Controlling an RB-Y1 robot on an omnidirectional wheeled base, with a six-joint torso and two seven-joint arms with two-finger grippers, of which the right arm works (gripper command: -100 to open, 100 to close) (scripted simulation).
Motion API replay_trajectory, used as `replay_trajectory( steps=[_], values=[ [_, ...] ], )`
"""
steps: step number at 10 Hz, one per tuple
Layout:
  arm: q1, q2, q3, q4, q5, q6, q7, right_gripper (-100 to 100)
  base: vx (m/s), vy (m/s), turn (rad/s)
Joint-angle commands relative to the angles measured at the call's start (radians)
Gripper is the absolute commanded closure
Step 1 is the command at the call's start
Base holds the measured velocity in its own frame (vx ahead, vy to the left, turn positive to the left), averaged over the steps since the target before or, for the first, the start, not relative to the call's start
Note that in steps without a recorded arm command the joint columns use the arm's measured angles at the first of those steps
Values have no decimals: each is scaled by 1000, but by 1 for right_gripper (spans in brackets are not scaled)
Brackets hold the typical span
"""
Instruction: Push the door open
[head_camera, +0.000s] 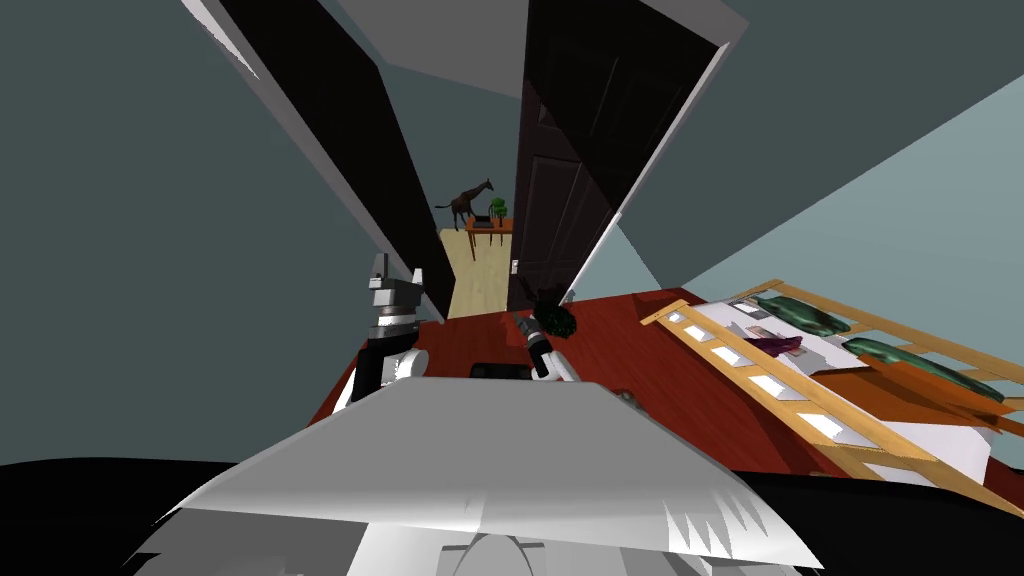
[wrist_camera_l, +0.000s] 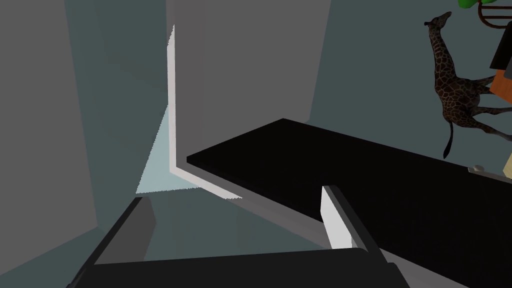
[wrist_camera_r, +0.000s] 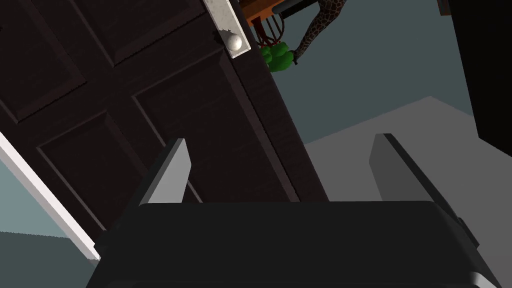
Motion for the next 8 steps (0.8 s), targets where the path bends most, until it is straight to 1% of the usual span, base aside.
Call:
replay_trajectory(
  steps=[1, 8],
  values=[
    [-12, -7, 30, 26, 41, 40, 13, -100, 91, 25, 25],
    [-67, -59, 138, 142, 203, 185, 56, -100, 105, 23, 29]
  ],
)
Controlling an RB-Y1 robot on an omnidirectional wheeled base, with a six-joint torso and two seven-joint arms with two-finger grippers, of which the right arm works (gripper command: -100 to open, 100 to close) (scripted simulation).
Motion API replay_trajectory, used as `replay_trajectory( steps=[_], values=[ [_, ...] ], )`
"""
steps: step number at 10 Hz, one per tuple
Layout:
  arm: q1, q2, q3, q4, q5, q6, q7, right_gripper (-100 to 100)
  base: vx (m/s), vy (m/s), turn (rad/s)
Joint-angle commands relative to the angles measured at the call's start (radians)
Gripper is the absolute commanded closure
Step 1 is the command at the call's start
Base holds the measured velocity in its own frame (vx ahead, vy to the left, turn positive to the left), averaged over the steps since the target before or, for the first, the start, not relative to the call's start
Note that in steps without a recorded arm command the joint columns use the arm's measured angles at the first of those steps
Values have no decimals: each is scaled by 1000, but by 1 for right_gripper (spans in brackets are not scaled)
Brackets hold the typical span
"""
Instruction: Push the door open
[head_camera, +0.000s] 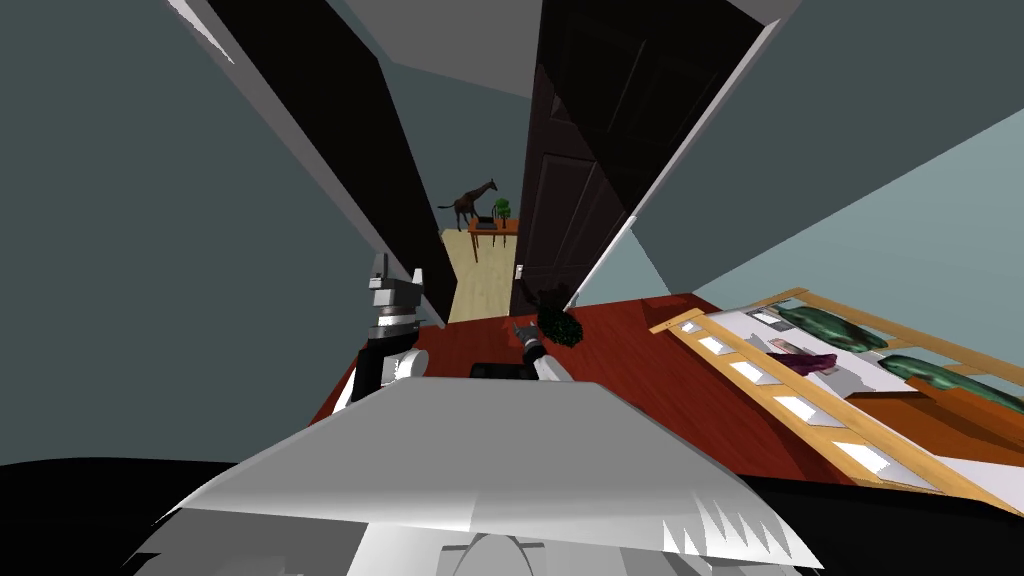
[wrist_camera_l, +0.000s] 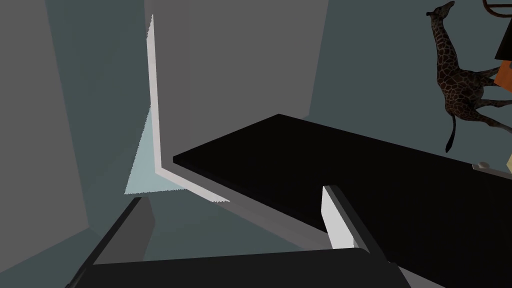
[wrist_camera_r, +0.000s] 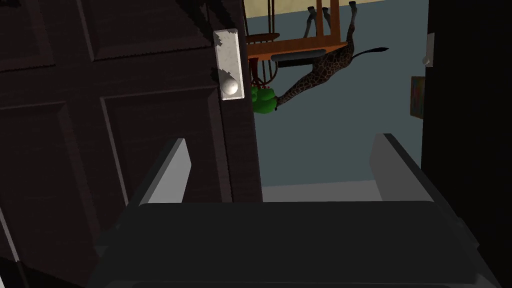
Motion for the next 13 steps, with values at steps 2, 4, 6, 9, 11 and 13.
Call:
replay_trajectory(
  steps=[2, 4, 6, 9, 11, 13],
  values=[
    [-21, -17, 38, 50, 66, 52, 13, -100, 90, 36, 27],
    [-36, -32, 69, 83, 112, 93, 25, -100, 103, 21, 28],
    [-51, -46, 99, 115, 157, 133, 37, -100, 110, 18, 26],
    [-74, -67, 144, 164, 224, 193, 55, -100, 106, 11, 26],
    [-89, -81, 174, 196, 269, 233, 66, -100, 88, 14, 26],
    [-104, -94, 202, 227, 312, 271, 78, -100, 103, 16, 28]
  ],
)
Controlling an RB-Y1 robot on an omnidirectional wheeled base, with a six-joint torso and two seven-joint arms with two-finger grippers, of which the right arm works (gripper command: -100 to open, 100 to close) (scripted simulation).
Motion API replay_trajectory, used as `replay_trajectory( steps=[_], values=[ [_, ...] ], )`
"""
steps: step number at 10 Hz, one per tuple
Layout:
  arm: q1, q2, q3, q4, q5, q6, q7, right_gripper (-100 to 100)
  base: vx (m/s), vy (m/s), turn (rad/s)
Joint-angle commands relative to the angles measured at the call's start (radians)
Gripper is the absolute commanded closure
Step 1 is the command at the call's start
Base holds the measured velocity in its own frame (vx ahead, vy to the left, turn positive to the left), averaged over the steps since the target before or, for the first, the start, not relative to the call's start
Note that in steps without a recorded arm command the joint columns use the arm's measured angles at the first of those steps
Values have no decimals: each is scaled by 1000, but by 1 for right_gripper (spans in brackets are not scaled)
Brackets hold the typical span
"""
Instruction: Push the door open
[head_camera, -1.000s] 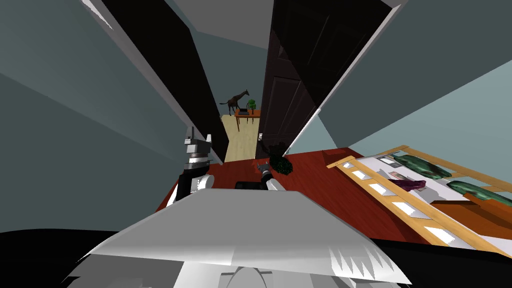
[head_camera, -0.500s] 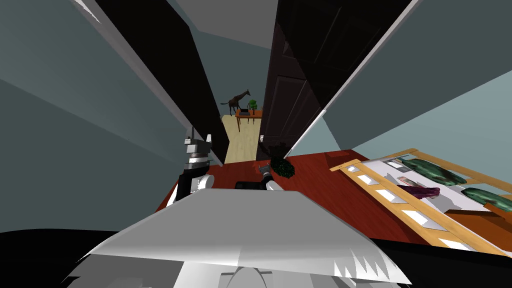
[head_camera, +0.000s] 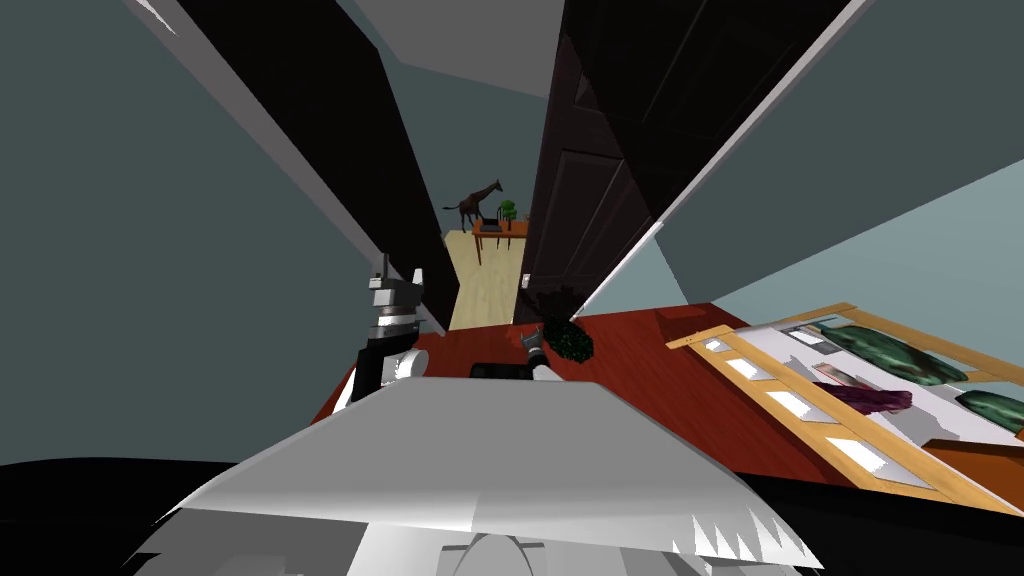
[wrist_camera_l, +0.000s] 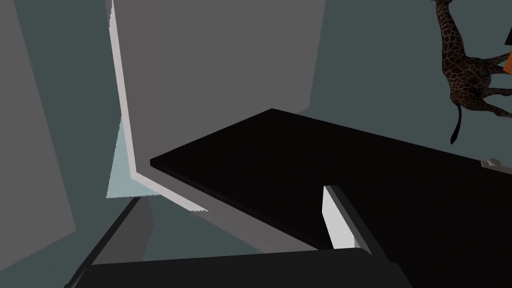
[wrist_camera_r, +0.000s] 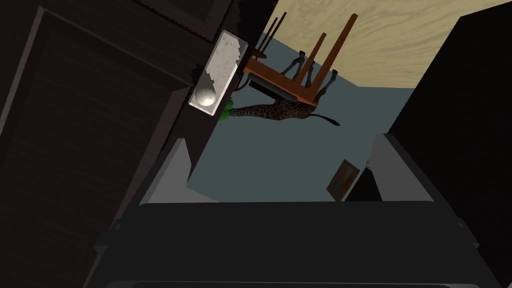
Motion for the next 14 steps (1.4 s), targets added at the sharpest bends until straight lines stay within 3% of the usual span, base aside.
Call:
replay_trajectory(
  steps=[1, 13, 14],
  values=[
    [-9, -12, 24, 23, 37, 33, 8, -100, 111, 15, 19],
    [-88, -82, 180, 191, 270, 241, 69, -100, 100, 8, 23],
    [-99, -92, 202, 215, 303, 270, 78, -100, 107, 3, 24]
  ],
)
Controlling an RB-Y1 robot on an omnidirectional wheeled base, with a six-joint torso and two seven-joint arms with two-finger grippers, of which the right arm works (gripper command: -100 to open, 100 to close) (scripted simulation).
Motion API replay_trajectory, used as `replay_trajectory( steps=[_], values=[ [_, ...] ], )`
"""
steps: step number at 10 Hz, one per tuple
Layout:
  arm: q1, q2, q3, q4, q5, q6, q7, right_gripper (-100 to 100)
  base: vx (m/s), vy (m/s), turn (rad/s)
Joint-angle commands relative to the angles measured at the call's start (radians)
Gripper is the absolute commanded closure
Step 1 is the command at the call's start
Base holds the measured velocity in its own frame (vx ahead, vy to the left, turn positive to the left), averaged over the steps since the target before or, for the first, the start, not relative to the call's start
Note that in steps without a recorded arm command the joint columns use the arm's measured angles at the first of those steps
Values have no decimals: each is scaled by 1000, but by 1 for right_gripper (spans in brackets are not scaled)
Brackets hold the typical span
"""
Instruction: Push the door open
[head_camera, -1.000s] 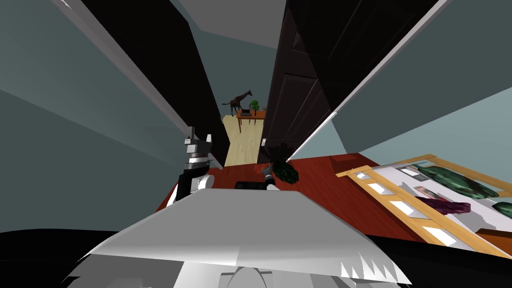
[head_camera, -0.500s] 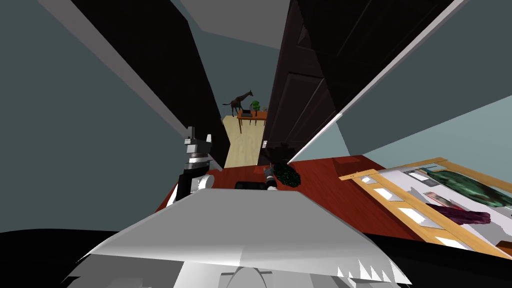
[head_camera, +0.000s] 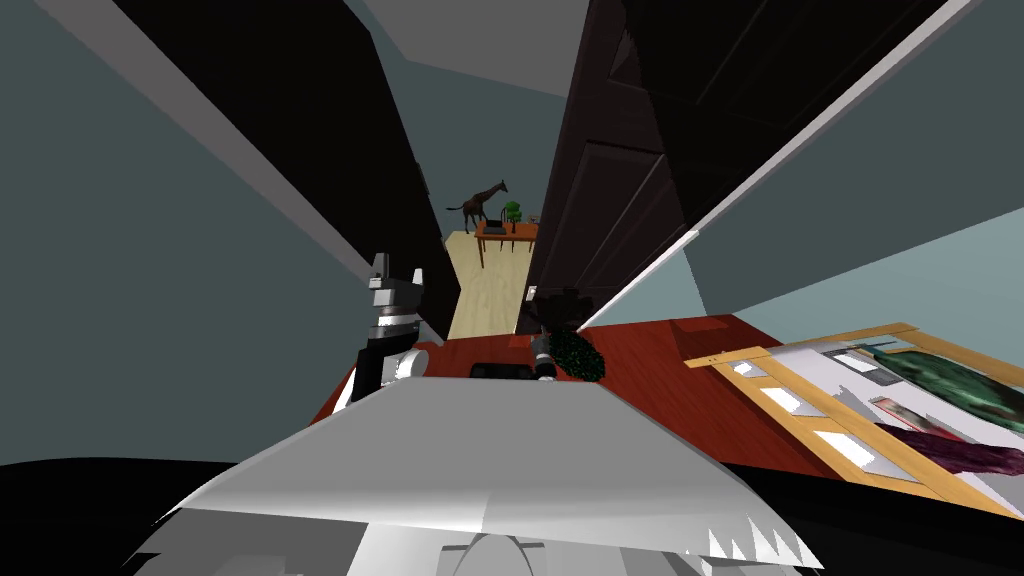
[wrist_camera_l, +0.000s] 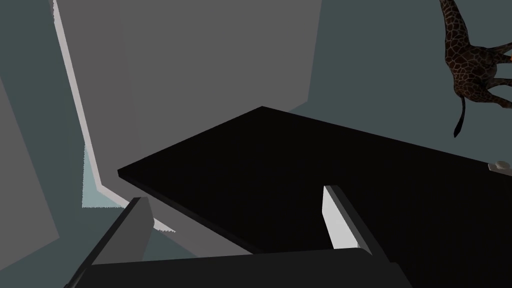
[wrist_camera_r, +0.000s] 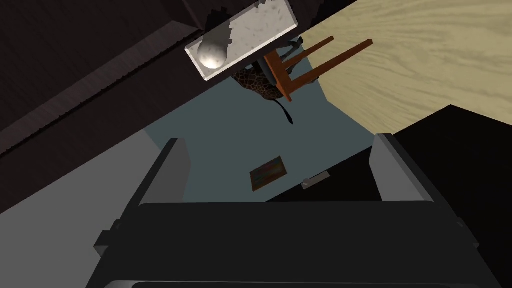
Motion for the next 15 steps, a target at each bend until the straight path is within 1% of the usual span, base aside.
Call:
replay_trajectory(
  steps=[1, 3, 4, 5, 6, 7, 8, 12, 13, 15],
  values=[
    [-12, -10, 23, 27, 35, 34, 9, -100, 131, -5, 29],
    [-23, -20, 45, 50, 68, 63, 17, -100, 104, -4, 19],
    [-32, -28, 64, 70, 95, 87, 24, -100, 119, -2, 21],
    [-37, -32, 72, 79, 109, 99, 28, -100, 113, -1, 23],
    [-46, -40, 90, 98, 135, 122, 35, -100, 116, -4, 19],
    [-50, -44, 99, 108, 148, 134, 38, -100, 116, 0, 19],
    [-58, -50, 114, 124, 170, 154, 44, -100, 95, -7, 15],
    [-82, -71, 162, 175, 242, 218, 63, -100, 102, -31, 15],
    [-77, -69, 154, 165, 230, 206, 60, -100, 41, -18, 5],
    [-93, -69, 136, 182, 217, 194, 53, -100, 177, 48, 96]
  ],
)
